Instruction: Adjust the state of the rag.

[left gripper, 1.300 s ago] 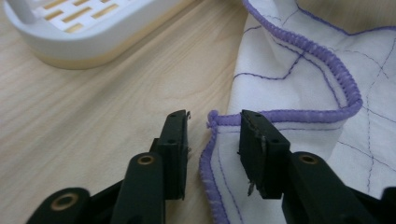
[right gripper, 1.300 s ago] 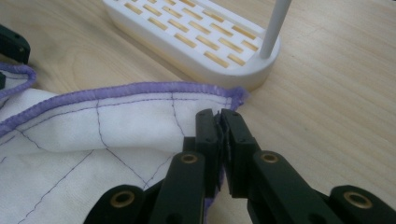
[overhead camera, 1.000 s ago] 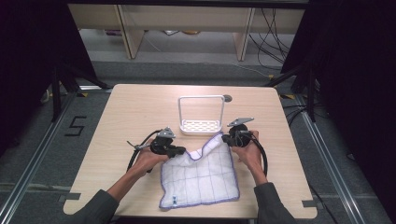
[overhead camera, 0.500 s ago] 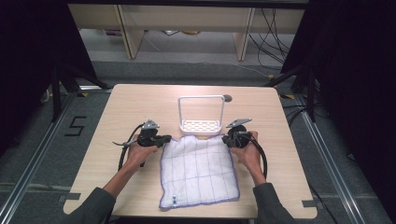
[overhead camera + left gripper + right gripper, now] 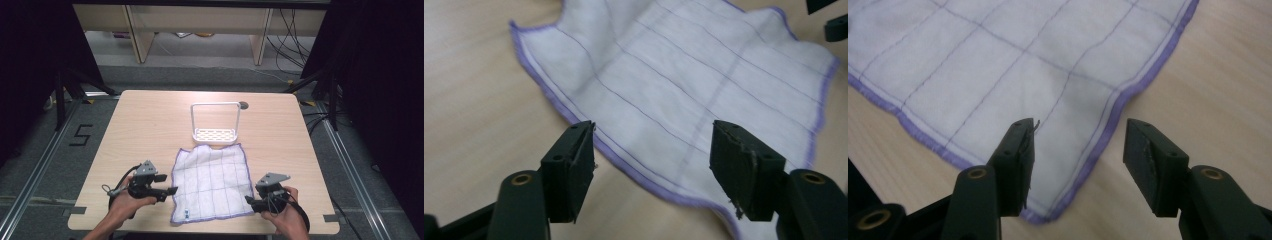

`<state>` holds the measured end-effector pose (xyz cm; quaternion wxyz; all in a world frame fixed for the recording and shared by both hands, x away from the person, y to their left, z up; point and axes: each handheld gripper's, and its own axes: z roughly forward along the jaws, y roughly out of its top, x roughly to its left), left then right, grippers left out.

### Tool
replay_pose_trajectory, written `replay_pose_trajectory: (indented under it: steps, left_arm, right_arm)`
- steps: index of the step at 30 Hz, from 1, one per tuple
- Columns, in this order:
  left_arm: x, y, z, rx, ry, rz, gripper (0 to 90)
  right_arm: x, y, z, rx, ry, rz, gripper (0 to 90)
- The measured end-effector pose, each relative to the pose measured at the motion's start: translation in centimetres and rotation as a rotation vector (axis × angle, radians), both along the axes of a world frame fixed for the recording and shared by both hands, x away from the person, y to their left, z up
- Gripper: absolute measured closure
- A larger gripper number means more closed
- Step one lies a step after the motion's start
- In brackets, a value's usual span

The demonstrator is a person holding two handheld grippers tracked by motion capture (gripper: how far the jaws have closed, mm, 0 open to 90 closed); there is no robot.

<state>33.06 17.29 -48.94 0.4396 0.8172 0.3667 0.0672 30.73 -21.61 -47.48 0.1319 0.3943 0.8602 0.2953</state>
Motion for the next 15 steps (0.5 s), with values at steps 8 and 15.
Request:
replay_pose_trajectory:
  steps: [8, 15]
  left_arm:
    - [-3.6, -0.9, -1.2, 0.044, -0.012, -0.049, 33.6]
    - [-4.3, -2.3, -2.5, 0.102, 0.002, -0.139, 48.9]
  right_arm:
    - [-1.4, 0.6, -1.3, -0.002, 0.032, -0.014, 49.3]
    - [-1.3, 0.8, -1.7, -0.033, 0.042, 0.032, 63.2]
